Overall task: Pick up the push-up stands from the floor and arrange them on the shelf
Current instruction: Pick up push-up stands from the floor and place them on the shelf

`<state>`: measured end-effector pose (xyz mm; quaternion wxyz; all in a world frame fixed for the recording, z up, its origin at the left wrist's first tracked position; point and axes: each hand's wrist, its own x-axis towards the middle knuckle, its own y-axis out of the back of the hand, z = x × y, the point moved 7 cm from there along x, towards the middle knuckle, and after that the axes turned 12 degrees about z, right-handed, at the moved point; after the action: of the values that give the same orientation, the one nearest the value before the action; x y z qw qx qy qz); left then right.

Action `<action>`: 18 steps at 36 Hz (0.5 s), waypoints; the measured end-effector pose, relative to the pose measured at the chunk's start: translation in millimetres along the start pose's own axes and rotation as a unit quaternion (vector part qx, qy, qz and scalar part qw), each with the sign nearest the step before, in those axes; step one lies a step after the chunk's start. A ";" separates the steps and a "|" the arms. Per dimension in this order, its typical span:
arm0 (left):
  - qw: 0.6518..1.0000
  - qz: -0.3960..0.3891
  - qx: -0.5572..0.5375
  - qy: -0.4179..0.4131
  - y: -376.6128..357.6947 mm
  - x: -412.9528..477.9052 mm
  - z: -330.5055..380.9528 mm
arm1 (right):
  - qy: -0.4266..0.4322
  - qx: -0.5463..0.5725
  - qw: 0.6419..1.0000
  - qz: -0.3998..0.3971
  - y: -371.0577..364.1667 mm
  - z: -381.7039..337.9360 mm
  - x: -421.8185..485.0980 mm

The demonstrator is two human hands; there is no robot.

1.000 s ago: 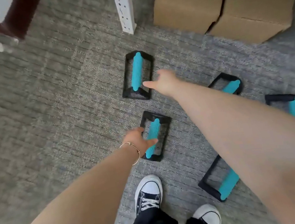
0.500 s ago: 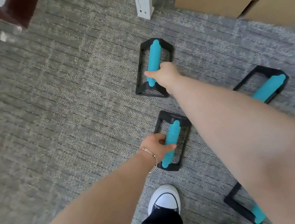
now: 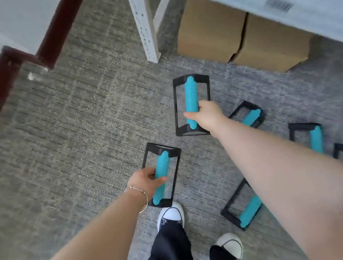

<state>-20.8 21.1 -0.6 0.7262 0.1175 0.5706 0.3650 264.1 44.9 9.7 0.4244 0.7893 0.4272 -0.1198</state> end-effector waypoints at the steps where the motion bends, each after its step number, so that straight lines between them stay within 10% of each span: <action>1: 1.000 0.003 0.000 -0.003 14.7 -16.5 8.3 | -0.004 -0.007 1.000 0.002 19.2 -4.0 -17.2; 18: 0.976 0.063 -0.150 -0.146 248.3 -327.6 245.2 | -0.022 0.128 0.988 0.082 320.5 -149.8 -331.0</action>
<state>78.1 39.1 467.4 0.7865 0.0954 0.3886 0.4705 286.1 -117.0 465.8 0.3376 0.8668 0.3326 -0.1553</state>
